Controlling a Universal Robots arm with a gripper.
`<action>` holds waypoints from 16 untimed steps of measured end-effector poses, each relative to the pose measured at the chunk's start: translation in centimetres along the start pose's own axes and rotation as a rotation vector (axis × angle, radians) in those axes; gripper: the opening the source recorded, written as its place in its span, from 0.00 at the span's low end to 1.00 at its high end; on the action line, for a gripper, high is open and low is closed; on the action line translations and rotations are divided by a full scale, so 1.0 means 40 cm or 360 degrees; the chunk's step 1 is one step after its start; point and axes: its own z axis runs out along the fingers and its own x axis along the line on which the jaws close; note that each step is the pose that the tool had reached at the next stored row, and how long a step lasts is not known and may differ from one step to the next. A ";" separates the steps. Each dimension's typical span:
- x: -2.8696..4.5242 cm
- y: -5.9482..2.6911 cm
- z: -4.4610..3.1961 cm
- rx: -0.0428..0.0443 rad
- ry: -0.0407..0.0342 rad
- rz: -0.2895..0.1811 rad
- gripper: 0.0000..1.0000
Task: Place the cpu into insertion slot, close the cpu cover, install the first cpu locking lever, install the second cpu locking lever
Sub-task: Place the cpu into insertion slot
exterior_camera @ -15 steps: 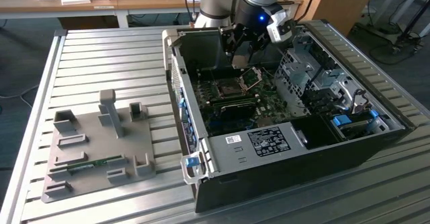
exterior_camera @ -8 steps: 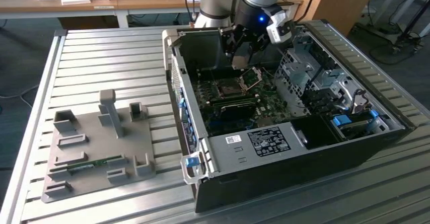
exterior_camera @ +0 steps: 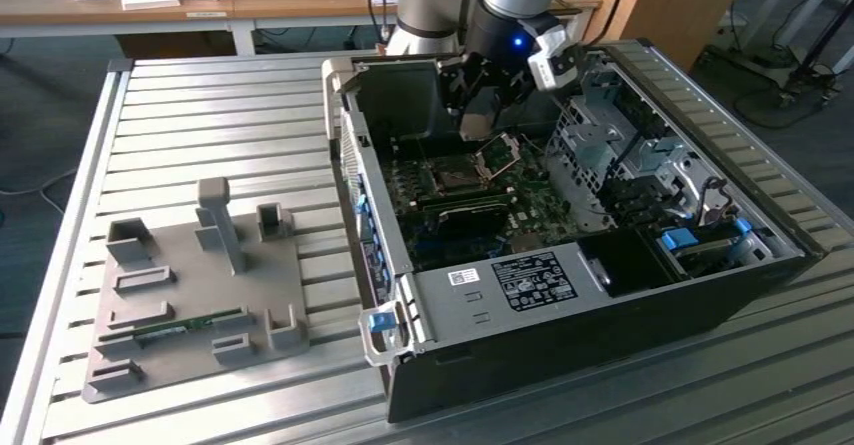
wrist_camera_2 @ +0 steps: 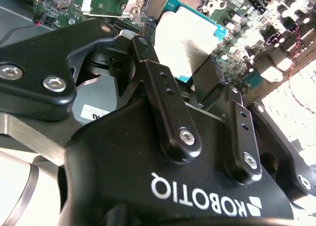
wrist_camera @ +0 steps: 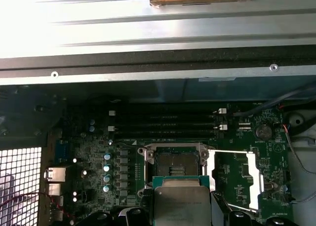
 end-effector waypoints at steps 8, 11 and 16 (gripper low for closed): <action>0.000 -0.002 0.016 0.0000 0.0000 0.0000 0.54; 0.000 -0.002 0.021 0.0000 0.0000 0.0000 0.54; 0.000 -0.003 0.025 0.0000 0.0000 0.0000 0.54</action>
